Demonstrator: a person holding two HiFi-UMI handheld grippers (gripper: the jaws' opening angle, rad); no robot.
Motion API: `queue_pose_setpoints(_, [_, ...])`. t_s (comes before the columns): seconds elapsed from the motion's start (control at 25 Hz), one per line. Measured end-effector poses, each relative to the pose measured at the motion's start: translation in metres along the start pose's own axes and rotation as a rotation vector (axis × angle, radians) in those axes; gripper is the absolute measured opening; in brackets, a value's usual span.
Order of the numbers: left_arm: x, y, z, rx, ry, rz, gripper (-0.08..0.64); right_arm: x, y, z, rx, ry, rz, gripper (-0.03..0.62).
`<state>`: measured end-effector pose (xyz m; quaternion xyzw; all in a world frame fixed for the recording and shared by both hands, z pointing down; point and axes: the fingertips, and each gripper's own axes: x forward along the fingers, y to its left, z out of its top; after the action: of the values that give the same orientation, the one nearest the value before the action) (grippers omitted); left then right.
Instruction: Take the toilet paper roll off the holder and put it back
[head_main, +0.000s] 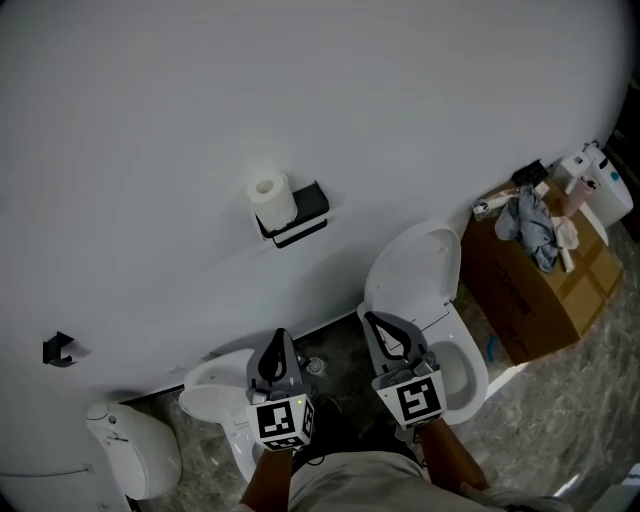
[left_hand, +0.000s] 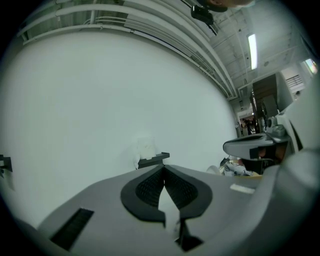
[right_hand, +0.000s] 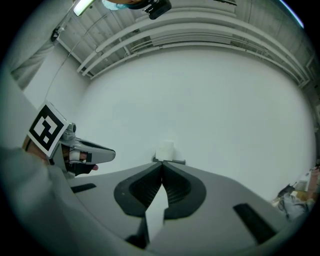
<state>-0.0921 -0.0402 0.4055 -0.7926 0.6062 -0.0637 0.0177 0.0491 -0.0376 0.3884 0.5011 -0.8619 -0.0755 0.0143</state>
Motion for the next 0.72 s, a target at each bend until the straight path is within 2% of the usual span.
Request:
queue_pose_setpoints(0.36, [-0.002, 0.031, 0.009, -0.024, -0.040, 0.003, 0.011, 0.026, 0.018, 0.018, 0.088, -0.027, 0.010, 0.005])
queue_pose_setpoints(0.56, [0.000, 0.054, 0.029, -0.041, -0.097, 0.005, 0.011, 0.047, 0.028, 0.045, 0.011, -0.043, -0.006, 0.004])
queue_pose_setpoints(0.72, [-0.003, 0.064, 0.038, -0.037, -0.127, 0.007, 0.011, 0.055, 0.033, 0.058, 0.003, -0.096, -0.015, 0.005])
